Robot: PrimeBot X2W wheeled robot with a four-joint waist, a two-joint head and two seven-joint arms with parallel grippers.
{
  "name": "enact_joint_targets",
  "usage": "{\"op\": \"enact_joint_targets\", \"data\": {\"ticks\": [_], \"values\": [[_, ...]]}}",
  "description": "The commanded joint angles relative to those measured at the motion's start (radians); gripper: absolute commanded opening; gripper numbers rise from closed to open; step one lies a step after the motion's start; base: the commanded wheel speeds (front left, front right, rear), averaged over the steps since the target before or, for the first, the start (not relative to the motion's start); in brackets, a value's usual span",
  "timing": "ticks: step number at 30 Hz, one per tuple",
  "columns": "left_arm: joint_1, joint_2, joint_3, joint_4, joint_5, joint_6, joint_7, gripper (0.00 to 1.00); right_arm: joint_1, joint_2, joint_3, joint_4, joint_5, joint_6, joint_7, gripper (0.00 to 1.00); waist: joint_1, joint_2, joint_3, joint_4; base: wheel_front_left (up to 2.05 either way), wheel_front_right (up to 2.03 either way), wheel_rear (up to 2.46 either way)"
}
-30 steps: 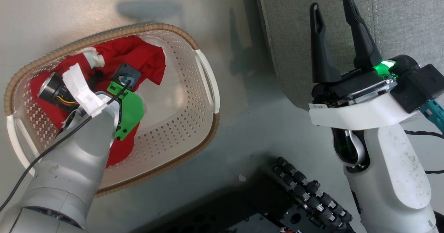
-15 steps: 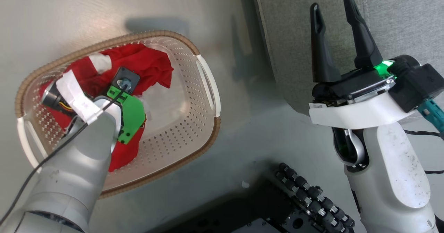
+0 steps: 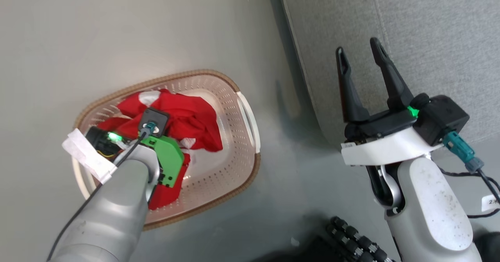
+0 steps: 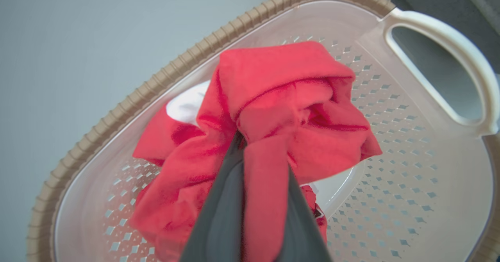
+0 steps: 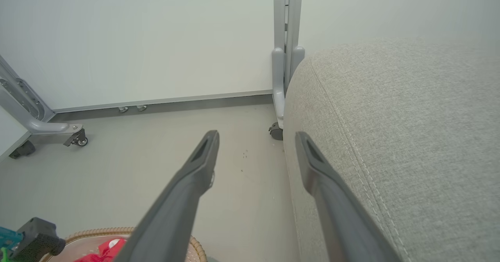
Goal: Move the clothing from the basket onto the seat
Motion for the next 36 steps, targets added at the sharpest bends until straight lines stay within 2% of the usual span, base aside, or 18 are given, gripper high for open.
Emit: {"op": "enact_joint_targets", "data": {"ticks": [1,6,10,20,30,36], "values": [[0.022,-0.007,0.006,-0.011,-0.015,-0.006,-0.009,0.0,0.023,-0.003,-0.004,0.008,-0.011,0.0,-0.003,1.0,0.0,-0.0001,-0.121,0.055,0.0,0.0,0.0],[0.069,-0.026,0.014,-0.077,-0.041,-0.009,-0.019,0.0,0.066,-0.003,-0.014,0.033,-0.026,0.0,-0.003,1.0,0.0,-0.0001,-0.212,0.088,0.0,0.0,0.0],[0.119,-0.027,0.028,-0.195,-0.063,-0.002,-0.018,0.0,0.104,-0.003,-0.021,0.046,-0.042,0.0,-0.003,1.0,0.0,-0.0001,-0.277,0.115,0.0,0.0,0.0],[0.288,-0.012,0.116,-0.622,-0.09,0.025,-0.018,0.0,0.192,-0.003,-0.043,0.065,-0.068,0.0,-0.003,1.0,0.0,-0.0001,-0.417,0.176,0.0,0.0,0.0],[0.433,-0.008,0.205,-1.022,-0.1,0.011,-0.017,0.0,0.253,-0.003,-0.043,0.07,-0.081,0.0,0.002,1.0,0.0,-0.0001,-0.521,0.21,0.0,0.0,0.0],[0.514,-0.014,0.239,-1.201,-0.089,0.005,-0.017,0.0,0.293,-0.004,-0.034,0.052,-0.084,0.0,0.029,1.0,0.0,-0.0001,-0.575,0.221,0.0,0.0,0.0]]}}
